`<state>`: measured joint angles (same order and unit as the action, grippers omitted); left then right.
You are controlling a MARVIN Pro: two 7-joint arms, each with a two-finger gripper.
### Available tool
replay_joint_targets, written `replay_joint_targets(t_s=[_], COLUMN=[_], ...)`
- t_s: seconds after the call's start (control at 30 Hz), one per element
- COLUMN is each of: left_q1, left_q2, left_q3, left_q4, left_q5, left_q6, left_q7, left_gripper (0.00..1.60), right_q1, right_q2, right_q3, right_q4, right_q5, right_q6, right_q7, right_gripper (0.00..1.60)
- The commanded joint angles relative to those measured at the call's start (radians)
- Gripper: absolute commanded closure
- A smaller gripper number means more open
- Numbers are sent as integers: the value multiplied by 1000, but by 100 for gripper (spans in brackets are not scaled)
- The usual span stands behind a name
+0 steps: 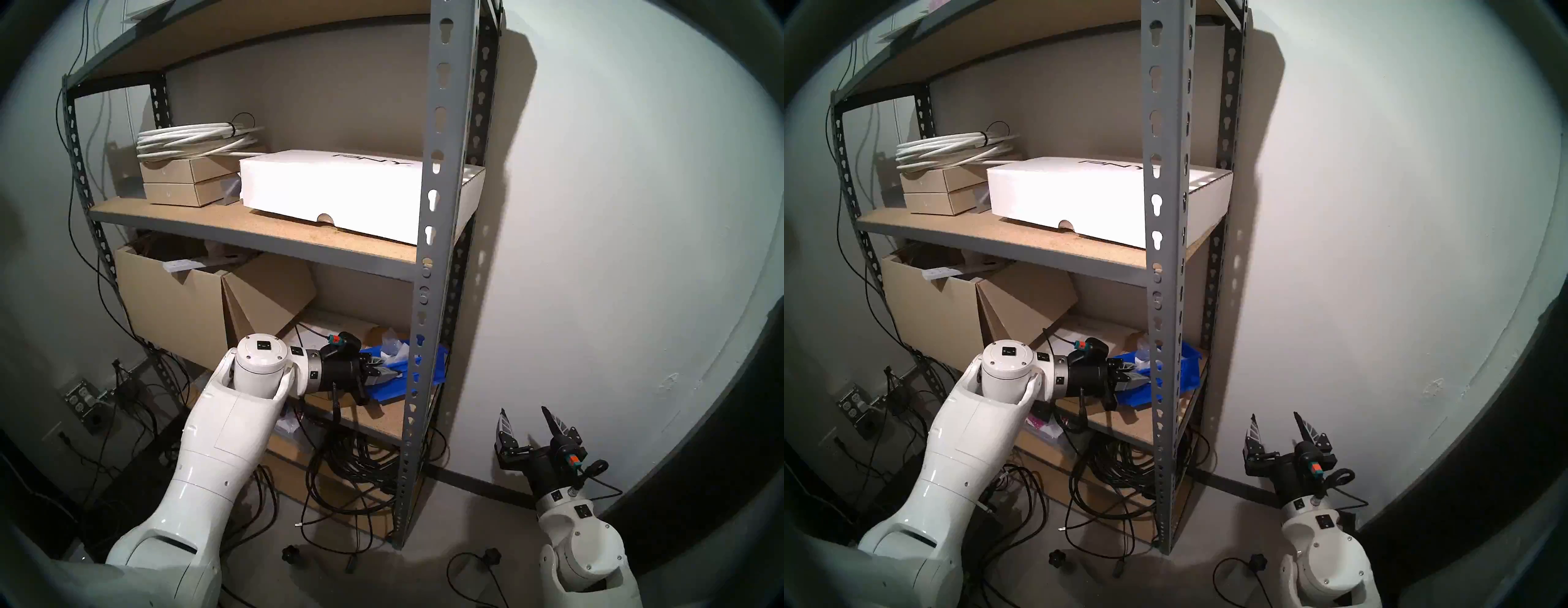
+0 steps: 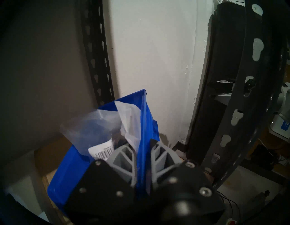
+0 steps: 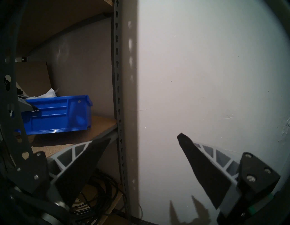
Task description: Organize the rack shelf by putting things into a case
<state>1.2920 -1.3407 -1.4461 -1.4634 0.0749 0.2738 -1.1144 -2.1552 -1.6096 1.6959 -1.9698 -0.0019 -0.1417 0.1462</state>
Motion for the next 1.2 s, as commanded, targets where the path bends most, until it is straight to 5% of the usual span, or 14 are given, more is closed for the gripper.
replay_joint_targets(t_s=[0.0, 1.17], left_q1=[29, 198], left_q2=[-7, -35], left_q3=[-9, -51], left_q4=[-102, -423], left_q5=[9, 135], left_q6=[7, 30], left_q7=[33, 240], left_gripper=[160, 160], right_q1=[3, 3], right_q2=[0, 0], right_q3=[0, 0], right_q4=[-21, -20], right_q5=[0, 0], right_q6=[-4, -4], right_q7=[0, 0], right_gripper=[0, 0])
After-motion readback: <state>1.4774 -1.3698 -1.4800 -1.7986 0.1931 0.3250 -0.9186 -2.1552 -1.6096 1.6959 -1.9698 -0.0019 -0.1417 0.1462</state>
